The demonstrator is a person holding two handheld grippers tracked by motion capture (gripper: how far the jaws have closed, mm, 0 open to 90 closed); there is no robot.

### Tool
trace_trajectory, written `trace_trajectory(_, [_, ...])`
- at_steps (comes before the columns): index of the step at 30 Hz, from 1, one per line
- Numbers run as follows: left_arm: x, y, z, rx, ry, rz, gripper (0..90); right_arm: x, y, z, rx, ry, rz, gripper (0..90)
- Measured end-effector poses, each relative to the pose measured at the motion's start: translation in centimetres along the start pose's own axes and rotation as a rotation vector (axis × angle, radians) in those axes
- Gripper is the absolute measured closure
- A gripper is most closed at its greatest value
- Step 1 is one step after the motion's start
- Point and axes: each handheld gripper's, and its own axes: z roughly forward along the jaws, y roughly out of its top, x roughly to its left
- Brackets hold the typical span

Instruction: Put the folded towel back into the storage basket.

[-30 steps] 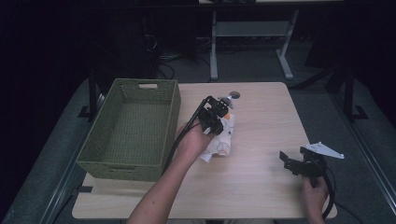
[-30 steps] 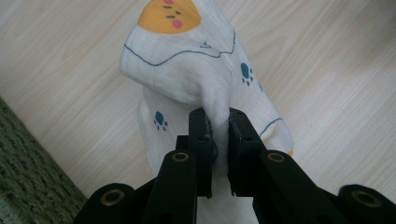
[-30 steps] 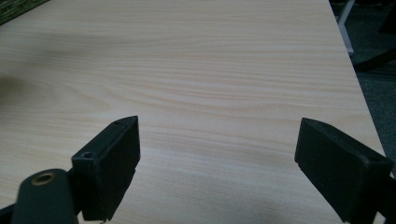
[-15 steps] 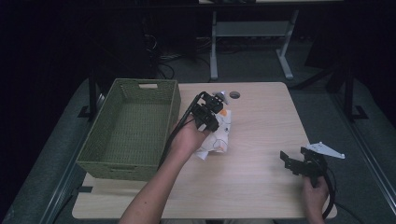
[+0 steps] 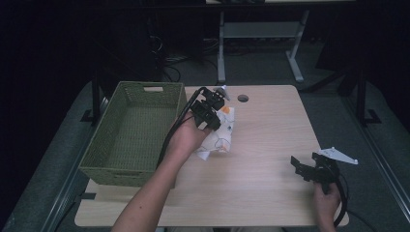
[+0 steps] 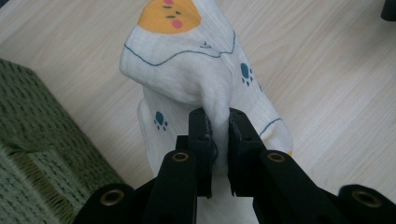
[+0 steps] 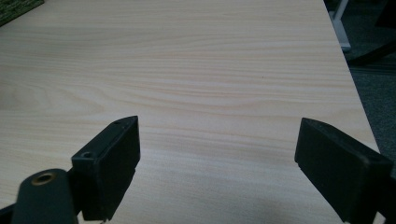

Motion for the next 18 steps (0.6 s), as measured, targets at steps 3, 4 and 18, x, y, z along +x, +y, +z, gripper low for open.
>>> trace_trajectory(3, [0.2,0.1,-0.4,0.004,-0.001,0.003,82.2,0.0,0.0,0.0,0.002,0.001,0.001,13.7])
trace_trajectory(4, [0.3,0.1,-0.7,0.007,-0.002,0.001,82.2,0.1,0.0,0.1,0.005,0.002,-0.001,13.7])
trace_trajectory(18, [2.8,-1.1,-4.3,-0.005,0.024,-0.020,82.2,0.2,0.0,0.1,0.008,-0.004,-0.008,13.7])
